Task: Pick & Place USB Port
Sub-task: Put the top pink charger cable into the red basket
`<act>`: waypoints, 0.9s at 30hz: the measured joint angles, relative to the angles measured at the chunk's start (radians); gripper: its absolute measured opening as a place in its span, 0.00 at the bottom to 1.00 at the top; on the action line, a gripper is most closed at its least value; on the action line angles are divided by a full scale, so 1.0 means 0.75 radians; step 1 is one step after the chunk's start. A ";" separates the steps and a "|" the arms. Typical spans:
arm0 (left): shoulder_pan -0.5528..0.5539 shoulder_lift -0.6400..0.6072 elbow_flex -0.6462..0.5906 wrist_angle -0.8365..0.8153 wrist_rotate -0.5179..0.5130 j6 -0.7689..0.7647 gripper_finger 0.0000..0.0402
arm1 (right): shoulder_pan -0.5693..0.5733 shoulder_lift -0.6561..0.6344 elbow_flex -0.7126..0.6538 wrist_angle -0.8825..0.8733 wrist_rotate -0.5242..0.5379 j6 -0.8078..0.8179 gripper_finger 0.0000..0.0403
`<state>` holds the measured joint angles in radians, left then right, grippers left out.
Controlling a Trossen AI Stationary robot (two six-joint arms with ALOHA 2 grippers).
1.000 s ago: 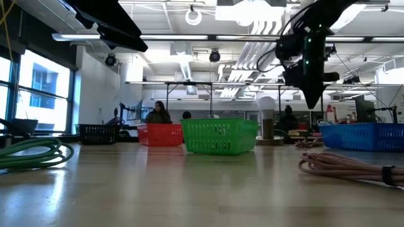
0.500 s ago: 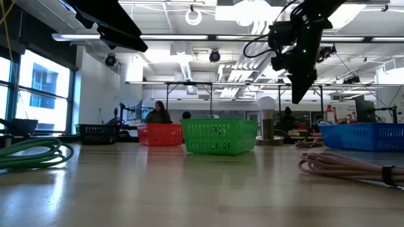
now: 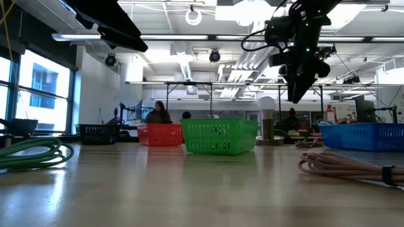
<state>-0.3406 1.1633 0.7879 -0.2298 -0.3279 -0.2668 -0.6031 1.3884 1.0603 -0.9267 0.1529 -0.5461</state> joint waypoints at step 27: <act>0.001 -0.001 0.000 0.045 -0.172 0.095 0.53 | 0.001 0.046 -0.455 0.403 0.036 -0.191 0.41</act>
<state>-0.3401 1.1629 0.7879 -0.1960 -0.4568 -0.1956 -0.6022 1.4227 0.7193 -0.6245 0.1801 -0.6893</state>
